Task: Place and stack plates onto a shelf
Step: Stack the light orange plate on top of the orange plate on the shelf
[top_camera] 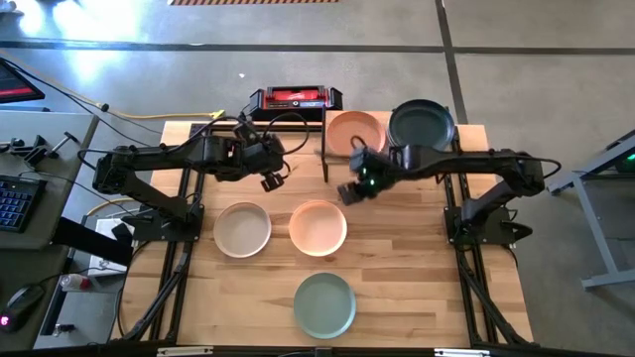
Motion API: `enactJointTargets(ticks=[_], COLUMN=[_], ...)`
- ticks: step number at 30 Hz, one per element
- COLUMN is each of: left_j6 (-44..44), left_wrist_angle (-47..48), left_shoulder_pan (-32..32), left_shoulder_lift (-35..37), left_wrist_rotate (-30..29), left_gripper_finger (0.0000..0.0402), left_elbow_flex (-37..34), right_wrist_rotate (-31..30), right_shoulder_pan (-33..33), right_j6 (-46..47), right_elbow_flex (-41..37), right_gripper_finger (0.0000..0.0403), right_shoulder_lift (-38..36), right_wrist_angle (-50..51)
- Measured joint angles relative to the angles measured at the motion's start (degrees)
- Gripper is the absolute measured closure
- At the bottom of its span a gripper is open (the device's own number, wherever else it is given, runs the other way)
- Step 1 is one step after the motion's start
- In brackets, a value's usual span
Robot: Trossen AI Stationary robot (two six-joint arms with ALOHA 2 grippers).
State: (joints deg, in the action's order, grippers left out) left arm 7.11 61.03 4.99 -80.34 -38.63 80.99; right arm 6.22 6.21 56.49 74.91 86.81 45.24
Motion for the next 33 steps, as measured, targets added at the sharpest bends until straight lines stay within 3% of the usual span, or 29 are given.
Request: enactJointTargets(ticks=[11,24,33], left_j6=[15.2,20.6,22.0], left_wrist_angle=[18.0,18.9,18.8], left_shoulder_pan=[0.0,-0.6,-0.9], left_shoulder_lift=[0.0,1.0,1.0], left_wrist_rotate=[2.3,4.3,6.0], left_gripper_finger=[0.0267,0.0267,0.0267], left_elbow_flex=[-0.4,-14.0,-16.7], right_wrist_rotate=[-4.8,-7.3,-7.7], right_shoulder_pan=[-7.6,-10.1,-10.5], right_j6=[10.7,20.6,21.5], right_elbow_flex=[-9.3,-18.2,-16.1], right_gripper_finger=[0.0319,0.0319,0.0319], right_shoulder_lift=[0.2,1.1,8.9], right_wrist_angle=[-7.1,-16.8,-20.4])
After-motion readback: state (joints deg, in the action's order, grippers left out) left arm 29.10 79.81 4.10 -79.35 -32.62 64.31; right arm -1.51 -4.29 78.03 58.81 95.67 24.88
